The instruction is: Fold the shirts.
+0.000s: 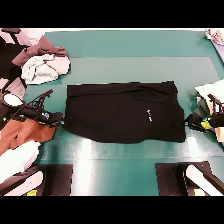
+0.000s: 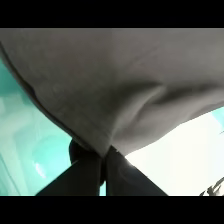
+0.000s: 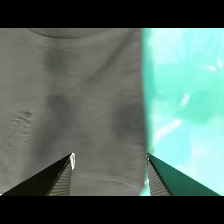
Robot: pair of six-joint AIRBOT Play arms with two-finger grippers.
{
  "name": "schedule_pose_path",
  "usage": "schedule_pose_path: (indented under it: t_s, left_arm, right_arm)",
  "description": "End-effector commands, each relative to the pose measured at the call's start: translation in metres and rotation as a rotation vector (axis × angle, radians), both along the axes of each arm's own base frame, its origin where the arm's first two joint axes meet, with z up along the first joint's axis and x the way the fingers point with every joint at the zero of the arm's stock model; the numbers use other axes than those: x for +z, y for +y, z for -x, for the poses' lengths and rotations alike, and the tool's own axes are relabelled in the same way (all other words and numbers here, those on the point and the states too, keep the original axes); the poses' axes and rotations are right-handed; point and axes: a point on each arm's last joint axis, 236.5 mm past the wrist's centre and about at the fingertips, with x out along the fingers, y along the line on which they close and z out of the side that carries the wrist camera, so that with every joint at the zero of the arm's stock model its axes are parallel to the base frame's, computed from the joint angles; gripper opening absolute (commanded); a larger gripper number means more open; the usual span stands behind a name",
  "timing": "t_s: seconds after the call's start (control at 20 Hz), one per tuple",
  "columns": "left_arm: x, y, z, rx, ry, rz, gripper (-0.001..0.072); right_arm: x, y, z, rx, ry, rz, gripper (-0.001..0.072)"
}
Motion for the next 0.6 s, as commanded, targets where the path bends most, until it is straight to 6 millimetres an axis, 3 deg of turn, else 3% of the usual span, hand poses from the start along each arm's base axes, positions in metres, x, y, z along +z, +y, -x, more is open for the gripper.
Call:
schedule_pose_path:
  t_s: [0.0, 0.4, 0.45, 0.55]
  left_arm:
    - [0.012, 0.000, -0.011, 0.038, -0.012, 0.006, 0.0032]
    - [0.017, -0.005, -0.013, 0.056, -0.011, 0.038, 0.0032]
    - [0.018, -0.006, -0.014, 0.061, -0.014, 0.044, 0.0032]
    - [0.020, -0.008, -0.018, 0.089, -0.014, 0.059, 0.0032]
  right_arm:
    - [-0.014, -0.004, 0.009, 0.014, 0.069, -0.001, 0.0529]
    - [-0.027, 0.007, 0.007, -0.001, 0.107, -0.074, 0.0519]
    - [-0.027, 0.012, 0.004, -0.011, 0.105, -0.102, 0.0473]
    - [-0.021, 0.029, -0.006, -0.015, 0.069, -0.182, 0.0157]
